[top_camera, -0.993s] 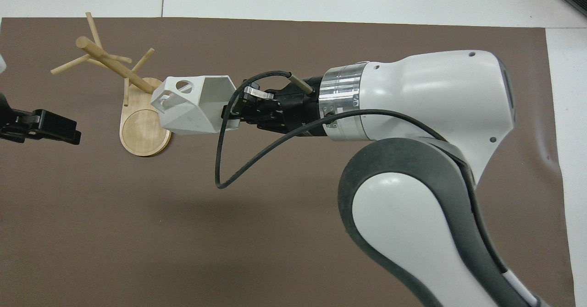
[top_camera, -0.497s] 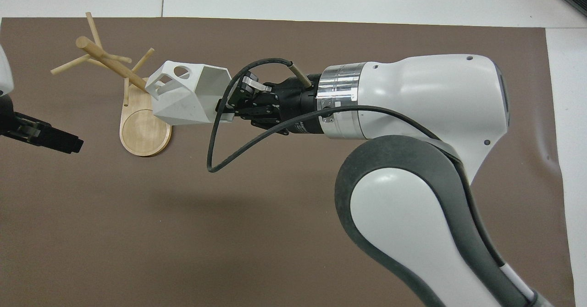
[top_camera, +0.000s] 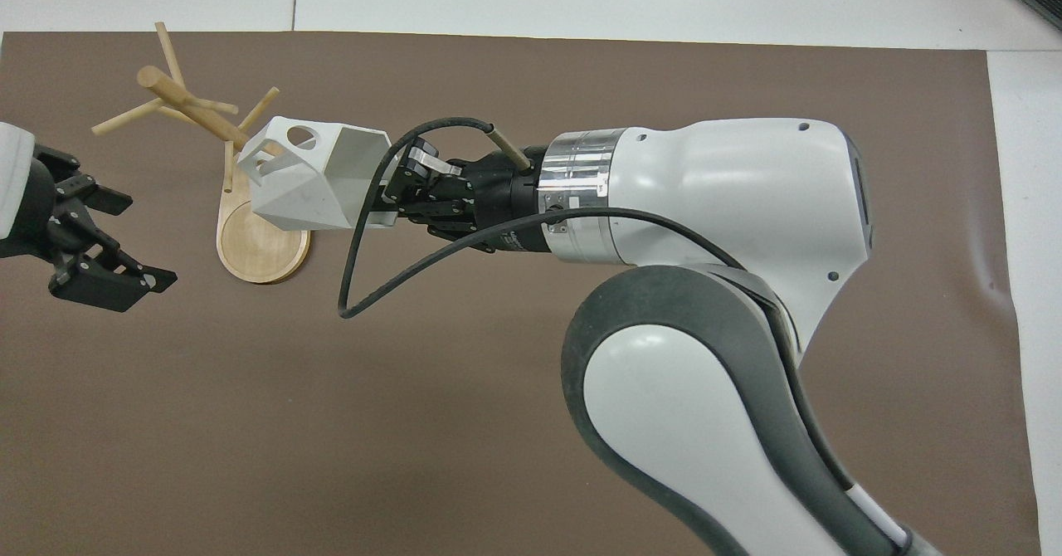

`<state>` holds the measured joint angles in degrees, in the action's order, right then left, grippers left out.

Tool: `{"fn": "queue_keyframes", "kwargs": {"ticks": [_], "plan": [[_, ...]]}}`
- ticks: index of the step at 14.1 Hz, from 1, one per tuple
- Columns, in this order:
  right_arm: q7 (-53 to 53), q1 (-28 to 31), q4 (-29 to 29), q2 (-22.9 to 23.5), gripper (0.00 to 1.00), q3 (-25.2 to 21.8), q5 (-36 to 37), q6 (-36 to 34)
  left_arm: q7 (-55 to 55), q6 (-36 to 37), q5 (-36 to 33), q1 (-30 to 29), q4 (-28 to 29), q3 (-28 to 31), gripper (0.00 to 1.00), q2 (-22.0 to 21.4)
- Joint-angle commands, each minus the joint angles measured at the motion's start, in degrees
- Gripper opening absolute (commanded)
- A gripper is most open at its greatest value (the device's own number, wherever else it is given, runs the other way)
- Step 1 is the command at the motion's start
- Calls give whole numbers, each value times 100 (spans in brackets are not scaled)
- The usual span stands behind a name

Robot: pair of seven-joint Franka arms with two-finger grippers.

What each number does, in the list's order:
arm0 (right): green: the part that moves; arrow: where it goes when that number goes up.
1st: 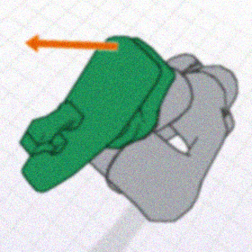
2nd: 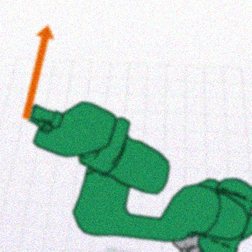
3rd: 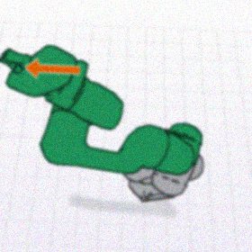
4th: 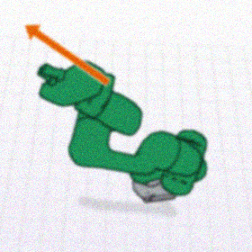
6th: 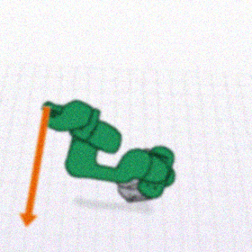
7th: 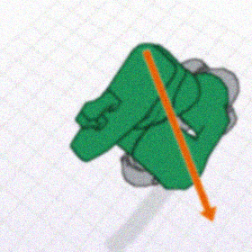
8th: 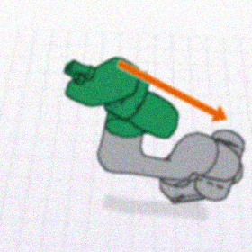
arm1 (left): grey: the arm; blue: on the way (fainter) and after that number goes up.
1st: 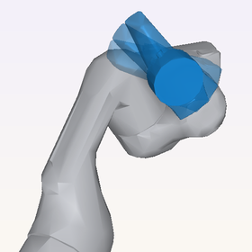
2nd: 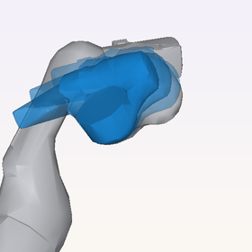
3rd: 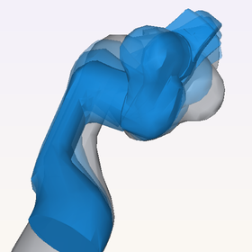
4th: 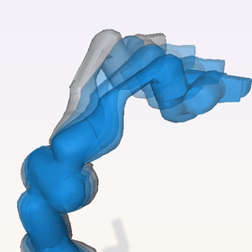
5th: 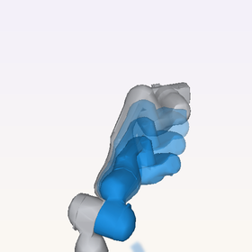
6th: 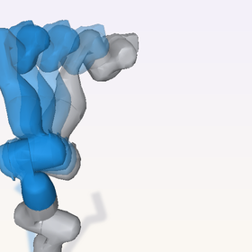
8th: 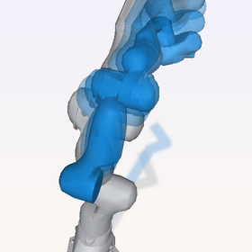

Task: Hang cup on rack
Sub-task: 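Hold the cup with the right gripper while the left gripper reaches it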

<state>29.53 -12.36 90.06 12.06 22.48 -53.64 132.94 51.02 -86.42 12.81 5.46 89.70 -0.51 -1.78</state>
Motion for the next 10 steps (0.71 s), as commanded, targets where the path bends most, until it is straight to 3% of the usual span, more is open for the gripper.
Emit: {"fn": "queue_keyframes", "kwargs": {"ticks": [1, 4, 10], "plan": [[26, 32, -15, 7, 0, 20, -121, -5, 845, -165, 266, -1, 180, 7, 100, -173], [26, 23, -15, 7, 0, 20, -121, -14, 1059, -174, 310, 34, 109, -10, 100, -173], [35, -73, -32, 25, 0, 20, -129, 91, 1426, -261, 1232, -124, 162, 60, 100, -191]]}}
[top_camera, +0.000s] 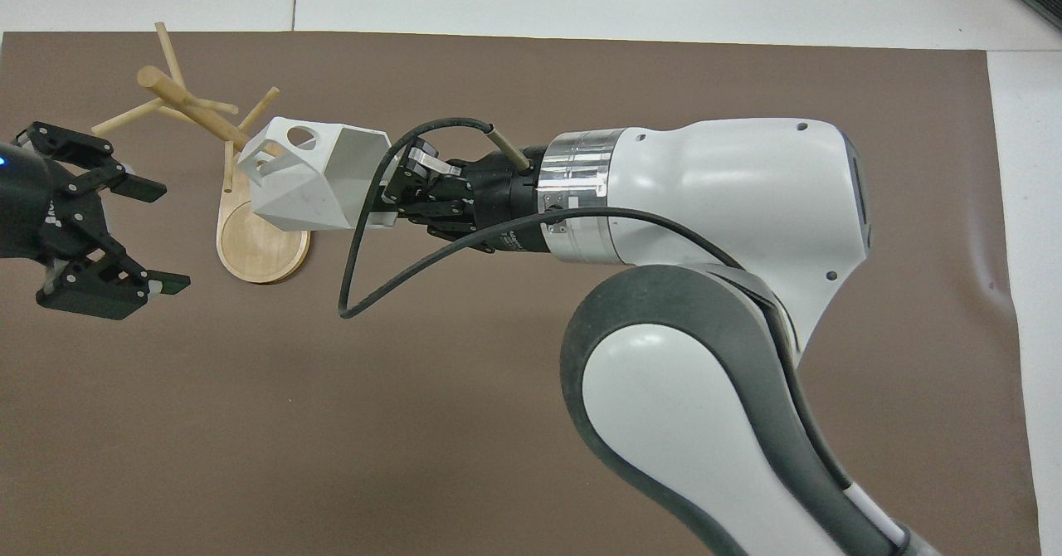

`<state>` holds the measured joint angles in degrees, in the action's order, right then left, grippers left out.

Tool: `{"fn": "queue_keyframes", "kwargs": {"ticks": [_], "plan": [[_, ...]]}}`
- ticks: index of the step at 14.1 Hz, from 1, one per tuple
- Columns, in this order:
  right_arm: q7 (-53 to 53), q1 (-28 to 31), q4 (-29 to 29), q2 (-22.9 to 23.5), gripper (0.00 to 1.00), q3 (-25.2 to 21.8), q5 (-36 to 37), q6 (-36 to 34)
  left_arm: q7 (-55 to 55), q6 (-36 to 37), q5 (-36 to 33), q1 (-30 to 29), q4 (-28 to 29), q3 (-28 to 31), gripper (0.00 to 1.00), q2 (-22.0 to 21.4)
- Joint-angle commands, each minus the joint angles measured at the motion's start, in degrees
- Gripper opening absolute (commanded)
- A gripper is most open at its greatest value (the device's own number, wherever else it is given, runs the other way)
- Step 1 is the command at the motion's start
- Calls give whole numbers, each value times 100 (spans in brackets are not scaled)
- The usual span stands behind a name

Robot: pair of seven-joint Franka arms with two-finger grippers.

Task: Hang cup on rack
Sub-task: 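Hold the cup with the right gripper while the left gripper reaches it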

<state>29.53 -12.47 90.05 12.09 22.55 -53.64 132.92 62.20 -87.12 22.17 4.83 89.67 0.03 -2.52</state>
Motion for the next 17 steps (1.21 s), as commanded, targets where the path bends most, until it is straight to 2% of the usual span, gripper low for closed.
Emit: {"fn": "queue_keyframes", "kwargs": {"ticks": [1, 7, 17], "plan": [[44, -71, -32, 22, 0, 13, -129, 111, 519, -357, 393, -52, 252, -12, 100, -126], [44, -98, -49, 83, 0, 13, -121, 129, 759, -1166, 1131, -43, 1192, 6, 100, -556], [52, -308, -32, 162, 0, 13, -41, 173, 986, -1536, 1483, 237, 1228, -56, 100, -548]]}}
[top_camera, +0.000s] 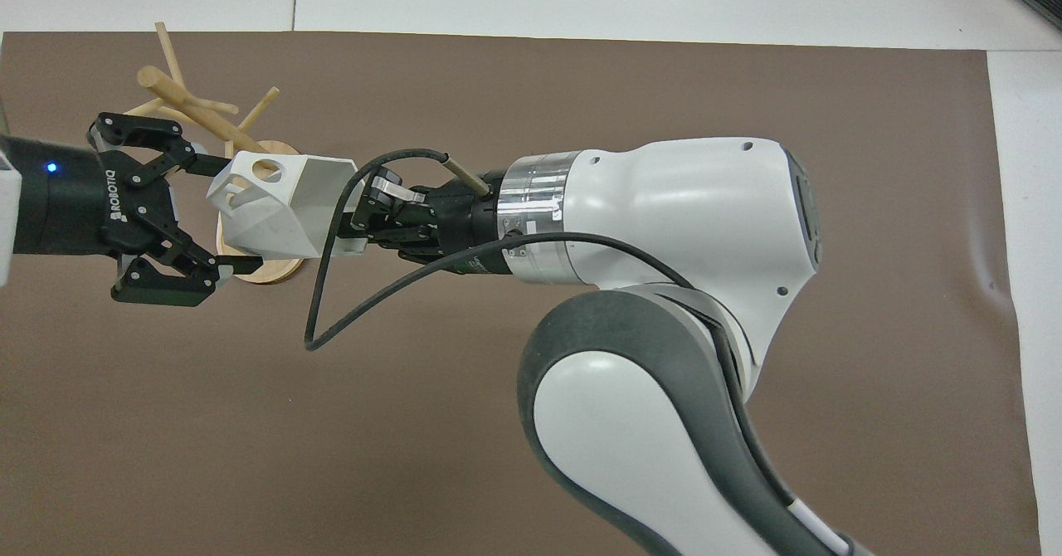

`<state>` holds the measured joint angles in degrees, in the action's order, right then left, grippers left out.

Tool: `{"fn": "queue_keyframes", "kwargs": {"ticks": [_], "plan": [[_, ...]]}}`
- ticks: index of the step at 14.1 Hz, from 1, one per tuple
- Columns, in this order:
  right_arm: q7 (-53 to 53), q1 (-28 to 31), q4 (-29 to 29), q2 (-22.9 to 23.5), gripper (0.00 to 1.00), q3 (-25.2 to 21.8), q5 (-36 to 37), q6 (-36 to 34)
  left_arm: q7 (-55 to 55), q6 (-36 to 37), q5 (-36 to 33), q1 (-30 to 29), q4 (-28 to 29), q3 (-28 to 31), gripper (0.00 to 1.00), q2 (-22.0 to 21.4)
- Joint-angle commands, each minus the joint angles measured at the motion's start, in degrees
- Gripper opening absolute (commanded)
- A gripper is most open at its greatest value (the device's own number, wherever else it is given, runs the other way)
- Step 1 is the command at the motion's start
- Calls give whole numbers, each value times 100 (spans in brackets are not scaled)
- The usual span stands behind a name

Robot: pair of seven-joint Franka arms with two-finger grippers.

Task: Hang cup on rack
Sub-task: 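Hold the cup with the right gripper while the left gripper reaches it, then close the left gripper on the cup beside the right gripper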

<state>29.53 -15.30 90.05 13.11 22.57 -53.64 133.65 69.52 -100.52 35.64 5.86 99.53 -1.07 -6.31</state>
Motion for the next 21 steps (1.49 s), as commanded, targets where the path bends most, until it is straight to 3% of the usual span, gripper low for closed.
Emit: {"fn": "queue_keyframes", "kwargs": {"ticks": [1, 10, 11, 12, 14, 15, 21], "plan": [[52, -26, -23, 51, 0, 10, -41, 91, 351, -213, 145, 144, 251, 55, 100, -168], [44, -17, -32, 60, 0, 10, -41, 64, 835, -301, 145, 222, 744, 46, 100, -423], [52, -17, -32, 60, 0, 10, -41, 56, 827, -319, 153, 223, 744, 46, 78, -423], [44, -17, -32, 60, 0, 10, -41, 64, 809, -371, 154, 214, 744, 46, 43, -423], [52, -8, -41, 60, 0, 10, -41, 56, 704, -363, 162, 214, 735, 46, 10, -423], [44, -8, -41, 60, 0, 10, -41, 56, 608, -354, 171, 214, 735, 46, 0, -423], [52, -8, -41, 60, 0, 10, -41, 73, -16, -284, 171, 152, 726, 55, 0, -493]]}}
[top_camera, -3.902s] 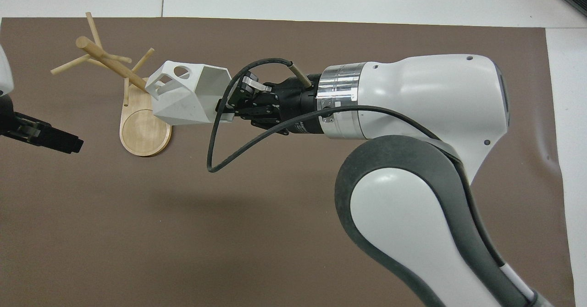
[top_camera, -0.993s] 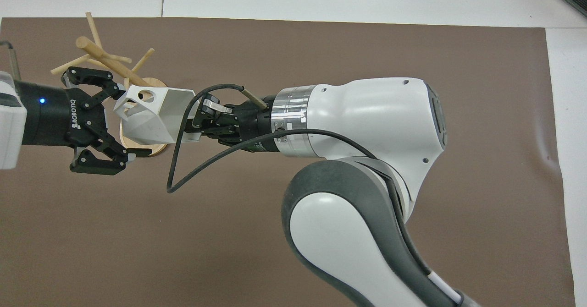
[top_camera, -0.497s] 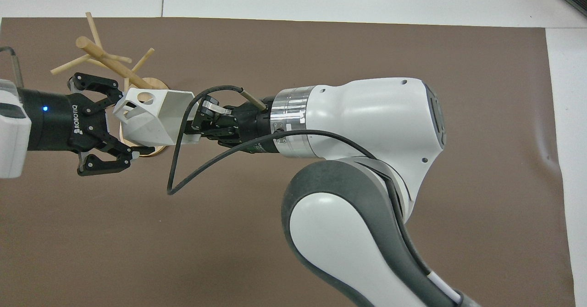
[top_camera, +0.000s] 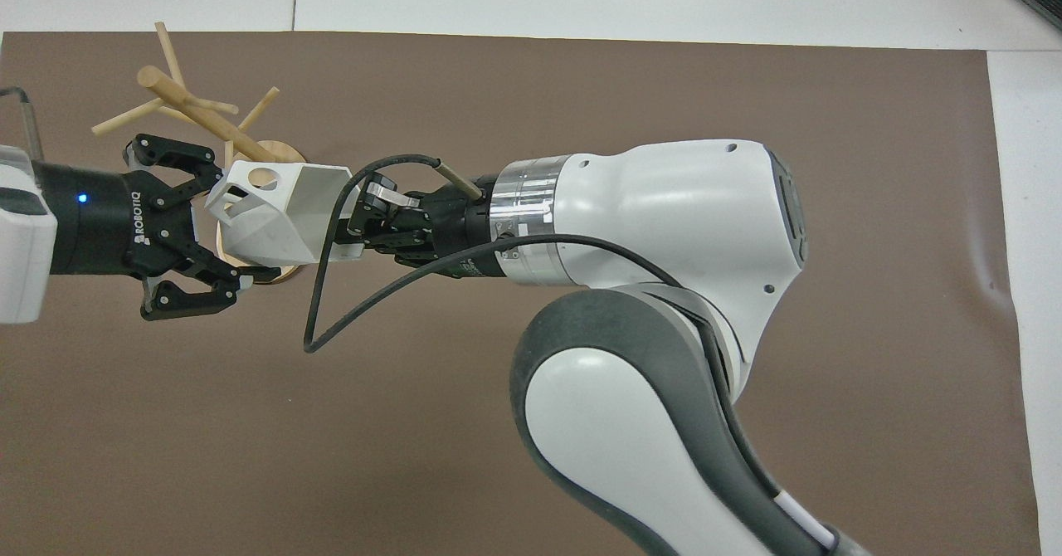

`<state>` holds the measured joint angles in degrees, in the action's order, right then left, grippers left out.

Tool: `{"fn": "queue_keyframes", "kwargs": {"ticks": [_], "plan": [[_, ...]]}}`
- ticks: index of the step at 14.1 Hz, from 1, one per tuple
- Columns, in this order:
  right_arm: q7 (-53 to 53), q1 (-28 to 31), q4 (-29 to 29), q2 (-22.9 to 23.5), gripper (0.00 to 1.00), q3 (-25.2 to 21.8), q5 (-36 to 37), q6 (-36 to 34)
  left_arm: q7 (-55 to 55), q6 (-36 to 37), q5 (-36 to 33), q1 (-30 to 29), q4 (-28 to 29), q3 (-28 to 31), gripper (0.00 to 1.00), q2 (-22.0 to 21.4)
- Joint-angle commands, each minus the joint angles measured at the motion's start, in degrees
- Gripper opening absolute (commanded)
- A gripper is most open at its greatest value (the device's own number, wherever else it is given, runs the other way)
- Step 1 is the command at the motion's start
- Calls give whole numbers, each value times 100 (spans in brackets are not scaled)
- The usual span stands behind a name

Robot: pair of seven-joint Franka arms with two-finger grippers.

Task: Hang cup on rack
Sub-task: 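Close the left gripper on the cup beside the right gripper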

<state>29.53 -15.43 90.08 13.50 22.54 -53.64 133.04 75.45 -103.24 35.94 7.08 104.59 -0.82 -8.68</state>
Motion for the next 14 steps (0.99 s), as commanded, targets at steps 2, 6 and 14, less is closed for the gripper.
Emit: {"fn": "queue_keyframes", "kwargs": {"ticks": [2, 6, 14], "plan": [[52, 4, -43, 21, 0, 14, -42, 134, -733, -12, 133, 39, 228, 29, 0, -292], [52, 4, -43, 21, 0, 14, -42, 143, -847, -12, 124, 48, 237, 47, 0, -318], [44, 4, -43, 21, 0, 14, -42, 152, -1234, 5, 97, 48, 219, 38, 0, -362]]}}
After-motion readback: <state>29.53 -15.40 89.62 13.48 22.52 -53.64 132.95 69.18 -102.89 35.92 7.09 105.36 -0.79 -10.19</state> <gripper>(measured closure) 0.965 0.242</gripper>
